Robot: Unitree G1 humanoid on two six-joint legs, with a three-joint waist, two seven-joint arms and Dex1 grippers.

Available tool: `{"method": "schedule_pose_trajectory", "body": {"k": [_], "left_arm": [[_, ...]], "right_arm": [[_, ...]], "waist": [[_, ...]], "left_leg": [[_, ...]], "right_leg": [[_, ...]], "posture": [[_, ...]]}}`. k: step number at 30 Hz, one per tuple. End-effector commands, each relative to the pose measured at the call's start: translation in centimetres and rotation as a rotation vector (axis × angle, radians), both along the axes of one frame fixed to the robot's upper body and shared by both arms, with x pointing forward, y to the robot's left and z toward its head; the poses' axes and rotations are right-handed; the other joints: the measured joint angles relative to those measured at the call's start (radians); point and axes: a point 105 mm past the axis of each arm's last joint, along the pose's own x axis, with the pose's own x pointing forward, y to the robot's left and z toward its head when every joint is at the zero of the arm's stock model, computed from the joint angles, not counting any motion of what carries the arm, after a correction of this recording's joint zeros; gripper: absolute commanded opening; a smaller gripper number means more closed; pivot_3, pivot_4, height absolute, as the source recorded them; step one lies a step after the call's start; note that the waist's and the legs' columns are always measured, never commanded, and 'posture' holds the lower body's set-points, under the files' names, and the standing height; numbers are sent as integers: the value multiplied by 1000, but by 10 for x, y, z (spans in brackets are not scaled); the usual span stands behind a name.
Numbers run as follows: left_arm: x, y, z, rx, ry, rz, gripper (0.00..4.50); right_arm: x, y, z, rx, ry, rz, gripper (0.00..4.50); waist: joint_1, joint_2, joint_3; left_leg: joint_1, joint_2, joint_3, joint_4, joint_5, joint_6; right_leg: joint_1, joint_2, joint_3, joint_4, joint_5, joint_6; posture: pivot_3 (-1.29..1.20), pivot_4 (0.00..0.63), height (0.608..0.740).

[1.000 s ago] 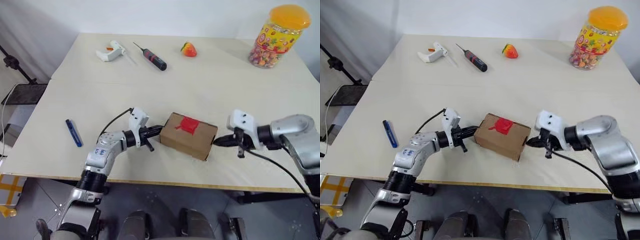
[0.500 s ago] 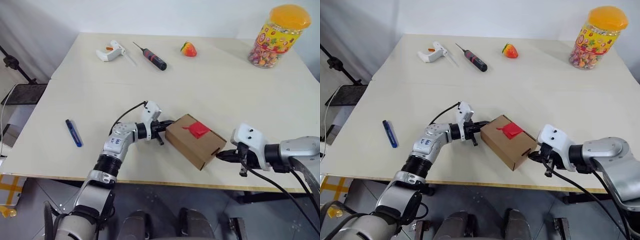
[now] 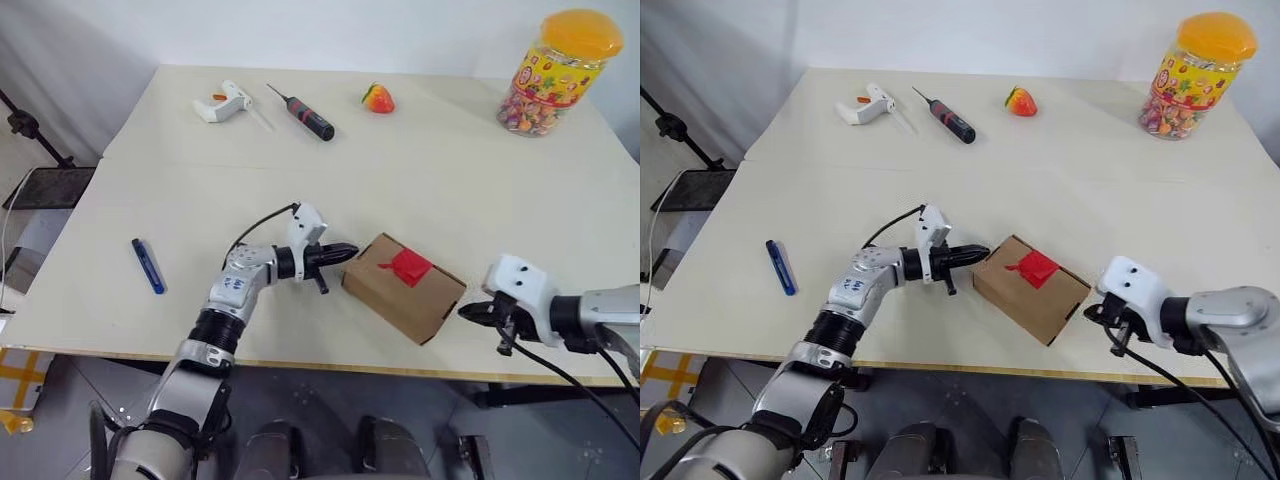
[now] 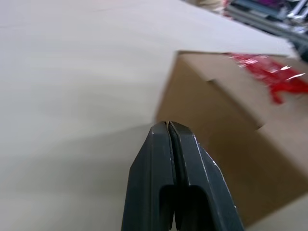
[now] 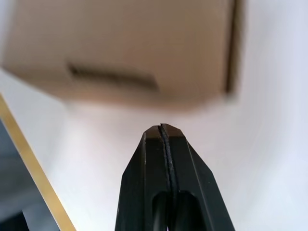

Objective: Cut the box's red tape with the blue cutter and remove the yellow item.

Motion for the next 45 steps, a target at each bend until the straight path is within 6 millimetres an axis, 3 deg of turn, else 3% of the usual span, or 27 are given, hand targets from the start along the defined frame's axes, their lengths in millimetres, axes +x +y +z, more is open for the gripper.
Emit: {"method": "schedule_pose_trajectory", "body": {"k": [1, 3, 4, 7, 9, 13, 17, 18, 24, 29, 34, 39, 45], "left_arm": [[0, 4, 17, -16, -71, 11, 57], [6, 26, 27, 28, -103, 113, 57], [3, 36, 26, 53, -38, 136, 57], [-20, 52, 38, 27, 19, 135, 944], [-37, 62, 46, -14, 36, 155, 1553], [-74, 93, 48, -79, 102, 272, 2834], [-106, 123, 39, -70, 126, 414, 4085], [-116, 134, 37, -74, 121, 478, 4419], [-170, 190, 27, -90, 18, 861, 4467], [-220, 212, 22, -127, -46, 1145, 4467], [-253, 220, 19, -167, -47, 1346, 4467], [-250, 229, 23, -220, -117, 1454, 4467], [-209, 244, 10, -220, -13, 1474, 4467]], "right_arm": [[2, -9, 12, -13, -42, -16, 0], [15, -19, 30, 45, -76, -55, 0], [24, -20, 42, 99, -115, -74, 0], [45, -3, 73, 189, -254, 25, 919], [55, 7, 83, 246, -285, 81, 1605], [71, 30, 97, 386, -310, 199, 3016], [85, 41, 99, 468, -279, 278, 4421], [91, 42, 95, 471, -255, 291, 4500], [121, 45, 75, 539, -173, 289, 4500], [139, 40, 60, 533, -141, 230, 4500], [155, 47, 62, 555, -162, 185, 4500], [160, 80, 69, 596, -158, 268, 4500], [155, 90, 69, 627, -143, 325, 4500]], "waist": [[1, 0, 0], [-1, -1, 1], [-3, -1, 1], [-23, -1, 1], [-27, -1, 1], [-29, -2, 1], [-24, -2, 1], [-22, -2, 1], [-30, -3, 1], [-27, -2, 1], [-35, -2, 1], [-51, -2, 1], [-50, -1, 1]], "left_leg": [[0, 0, 0, 0, 0, 0], [0, 0, 0, 0, 0, 0], [0, 0, 0, 0, 0, 0], [1, 1, 1, -1, 0, 0], [2, 3, 0, -2, 1, -2], [2, 3, -1, -2, 1, -2], [2, 3, -2, -1, 1, -2], [2, 2, -2, -1, 1, -2], [2, 1, -3, -1, 0, -1], [2, 1, -2, -1, 0, 0], [2, 2, -1, -1, 0, 0], [2, 4, 0, -1, -1, -1], [2, 3, -1, -1, -1, 0]], "right_leg": [[0, 0, 0, 0, 0, 0], [0, 0, 0, 0, 0, 0], [0, 0, 1, 0, 0, 0], [-1, 0, 1, 1, 0, 0], [0, 2, 1, 1, 0, 0], [0, 1, 1, 1, 0, -1], [1, 0, 1, 1, 0, -1], [1, 0, 1, 1, 0, -1], [3, -2, 2, -1, -1, -1], [3, -4, 4, -2, -1, -2], [3, -8, 8, -3, -1, -2], [2, -8, 9, -3, -2, -4], [1, -6, 7, -1, -2, -4]], "posture": [[0, 150, 740], [0, 150, 740], [0, 150, 740], [0, 150, 740], [0, 150, 740], [0, 150, 740], [0, 150, 740], [0, 150, 740], [0, 150, 740], [0, 150, 740], [0, 150, 740], [0, 150, 740], [0, 150, 740]]}}
